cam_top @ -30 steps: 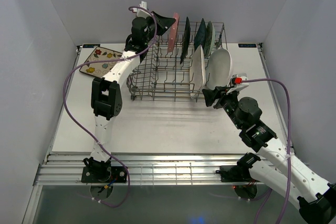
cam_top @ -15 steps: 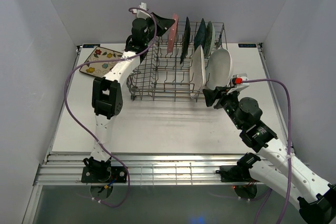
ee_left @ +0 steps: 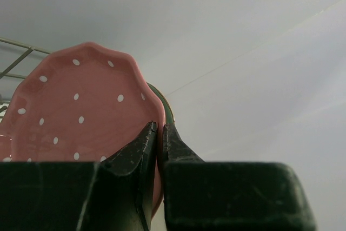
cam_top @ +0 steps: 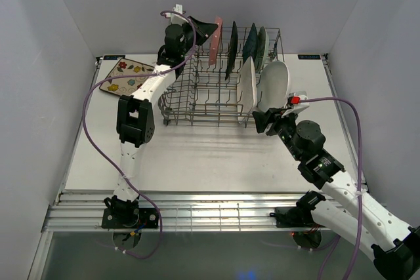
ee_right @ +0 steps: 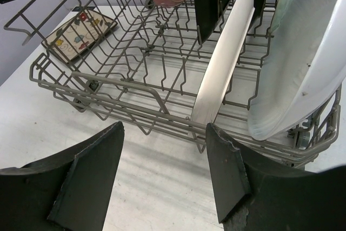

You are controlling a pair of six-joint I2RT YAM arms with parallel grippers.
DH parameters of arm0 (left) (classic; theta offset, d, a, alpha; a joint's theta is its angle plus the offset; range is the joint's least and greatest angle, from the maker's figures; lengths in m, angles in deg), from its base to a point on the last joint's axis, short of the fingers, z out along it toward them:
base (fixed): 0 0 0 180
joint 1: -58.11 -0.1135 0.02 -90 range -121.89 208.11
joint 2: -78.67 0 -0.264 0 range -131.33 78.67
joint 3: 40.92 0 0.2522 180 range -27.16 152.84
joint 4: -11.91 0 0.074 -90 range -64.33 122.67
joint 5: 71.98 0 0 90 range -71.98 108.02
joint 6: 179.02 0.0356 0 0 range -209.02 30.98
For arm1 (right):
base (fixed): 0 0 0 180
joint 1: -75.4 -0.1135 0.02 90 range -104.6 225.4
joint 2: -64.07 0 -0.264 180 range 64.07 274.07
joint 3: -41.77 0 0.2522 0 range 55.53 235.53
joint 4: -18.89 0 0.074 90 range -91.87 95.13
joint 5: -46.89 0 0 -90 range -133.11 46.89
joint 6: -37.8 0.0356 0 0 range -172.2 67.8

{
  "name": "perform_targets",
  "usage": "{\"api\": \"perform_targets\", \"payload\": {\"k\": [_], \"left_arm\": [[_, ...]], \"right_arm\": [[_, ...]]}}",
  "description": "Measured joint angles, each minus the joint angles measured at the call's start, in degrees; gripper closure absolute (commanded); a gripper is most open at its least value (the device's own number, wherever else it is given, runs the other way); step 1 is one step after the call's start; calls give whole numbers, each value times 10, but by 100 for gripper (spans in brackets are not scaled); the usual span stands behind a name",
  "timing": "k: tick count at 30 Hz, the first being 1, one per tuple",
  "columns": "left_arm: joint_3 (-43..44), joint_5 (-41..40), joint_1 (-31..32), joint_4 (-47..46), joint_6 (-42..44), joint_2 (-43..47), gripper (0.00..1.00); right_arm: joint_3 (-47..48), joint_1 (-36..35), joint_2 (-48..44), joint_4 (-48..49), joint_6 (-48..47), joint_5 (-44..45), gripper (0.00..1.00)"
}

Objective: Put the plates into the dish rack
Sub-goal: Insert the plate into the dish rack.

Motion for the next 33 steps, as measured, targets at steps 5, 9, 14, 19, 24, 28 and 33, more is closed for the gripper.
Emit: {"api": "perform_targets", "payload": {"k": [5, 9, 14, 19, 24, 28, 33], "left_arm": [[0, -5, -1, 0, 2, 0, 100], [0, -11, -1, 0, 4, 0, 100], [0, -21, -3, -2, 8, -2, 100], [0, -23, -10, -16, 1, -12, 100], [-1, -23, -17, -24, -3, -24, 100], [-2, -26, -18, -13, 1, -39, 100], [-7, -26, -13, -3, 23, -46, 100]], "right_arm": [[0, 0, 2, 2, 0, 0, 32], [0, 0, 6, 7, 0, -2, 32], [0, 0, 22, 11, 0, -5, 32], [0, 0, 26, 12, 0, -8, 32], [0, 0, 26, 13, 0, -9, 32], [0, 0, 26, 13, 0, -11, 32], [2, 0, 25, 13, 0, -11, 32]]}}
